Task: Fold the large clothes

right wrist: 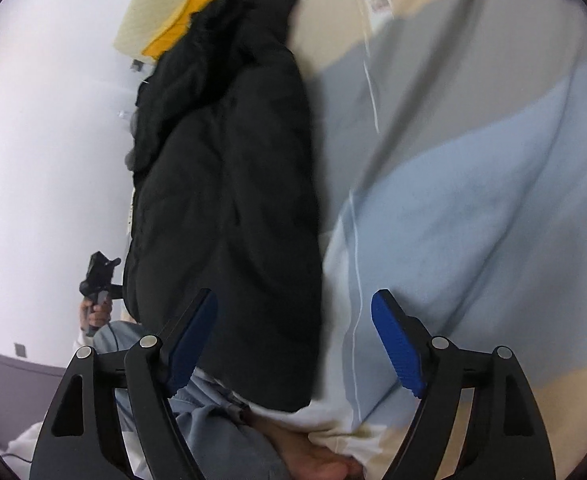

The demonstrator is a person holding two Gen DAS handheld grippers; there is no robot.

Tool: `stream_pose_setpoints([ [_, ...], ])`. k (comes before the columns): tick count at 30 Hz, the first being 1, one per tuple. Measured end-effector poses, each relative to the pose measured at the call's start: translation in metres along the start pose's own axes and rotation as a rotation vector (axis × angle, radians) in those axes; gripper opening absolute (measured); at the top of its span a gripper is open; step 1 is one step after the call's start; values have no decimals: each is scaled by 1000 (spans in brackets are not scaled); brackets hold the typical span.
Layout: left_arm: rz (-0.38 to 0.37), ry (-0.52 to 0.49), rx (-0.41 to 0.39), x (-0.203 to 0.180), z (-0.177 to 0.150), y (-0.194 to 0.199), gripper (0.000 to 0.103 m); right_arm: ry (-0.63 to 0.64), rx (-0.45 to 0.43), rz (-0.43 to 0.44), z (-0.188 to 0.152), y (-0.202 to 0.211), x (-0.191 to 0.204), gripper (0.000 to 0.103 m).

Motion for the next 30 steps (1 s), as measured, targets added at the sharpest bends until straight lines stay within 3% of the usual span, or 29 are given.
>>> stream_pose_setpoints([
  [4,-23,-66,30,-7,-4,-11,103,-4,41,34,4,-14,0,79],
  [12,-156,-214,110,-48,-19,-31,103,57,126,118,12,-30,31,80],
  [16,-86,-233,207,-44,-27,-50,101,64,203,61,6,-47,23,80],
  [21,-20,-237,229,-47,-23,-60,100,112,256,38,10,-62,38,82],
  [27,-85,-433,248,-95,-42,-56,100,278,266,156,6,-48,93,81],
  [30,-38,-424,267,-95,-40,-67,100,250,317,96,2,-62,81,82],
])
Point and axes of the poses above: each gripper's, at about its wrist camera, not at the fingertips, and y roughly against the way its jaws point, x to its left, z to its top, the point moved 7 cm from there along -y, roughly the way its jaws point, and after that the axes turned 5 degrees about -y, right-handed, at the moved point
